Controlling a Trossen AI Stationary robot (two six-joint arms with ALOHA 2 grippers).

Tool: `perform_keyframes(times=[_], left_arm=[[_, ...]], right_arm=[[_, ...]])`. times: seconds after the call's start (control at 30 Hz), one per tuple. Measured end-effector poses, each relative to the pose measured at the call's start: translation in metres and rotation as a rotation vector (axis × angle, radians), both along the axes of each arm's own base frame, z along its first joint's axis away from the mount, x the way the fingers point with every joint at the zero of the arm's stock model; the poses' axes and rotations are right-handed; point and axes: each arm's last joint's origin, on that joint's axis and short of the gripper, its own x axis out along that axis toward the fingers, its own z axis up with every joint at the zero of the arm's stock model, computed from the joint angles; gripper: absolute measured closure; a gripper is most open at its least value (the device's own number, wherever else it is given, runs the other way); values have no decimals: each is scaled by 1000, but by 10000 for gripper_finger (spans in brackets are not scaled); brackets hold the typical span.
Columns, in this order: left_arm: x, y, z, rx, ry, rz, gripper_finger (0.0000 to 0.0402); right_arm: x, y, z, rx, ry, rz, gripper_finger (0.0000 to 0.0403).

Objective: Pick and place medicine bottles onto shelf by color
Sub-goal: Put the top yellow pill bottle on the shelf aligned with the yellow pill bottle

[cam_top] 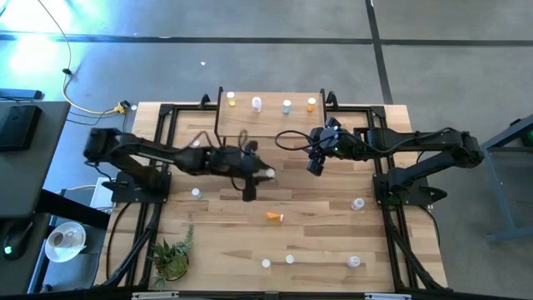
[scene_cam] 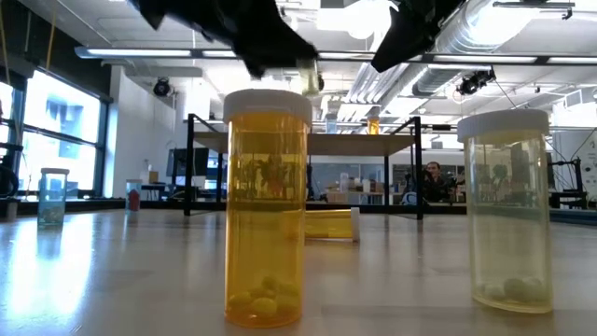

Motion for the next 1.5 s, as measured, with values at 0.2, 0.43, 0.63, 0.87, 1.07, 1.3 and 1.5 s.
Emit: perform_keyframes(times=[0.2, 0.43, 0.63, 0.87, 1.07, 1.3, 1.5], left_arm=[[-32, 15, 33, 51, -19, 168, 287], [-75, 37, 34, 76, -46, 395, 287], [-103, 62, 22, 47, -50, 594, 287], [-117, 93, 19, 47, -39, 737, 290], [-122, 111, 10, 41, 1, 810, 290], [-120, 121, 6, 10, 16, 816, 291], [-118, 129, 16, 0, 35, 831, 291]], right_arm=[[0, 0, 0, 0, -1, 0, 231], [0, 0, 0, 0, 0, 1, 231], [0, 0, 0, 0, -3, 0, 231], [1, 0, 1, 0, -11, 0, 231], [1, 0, 1, -1, -11, 0, 231], [1, 0, 1, -1, -12, 0, 231], [1, 0, 1, 0, -12, 0, 231]])
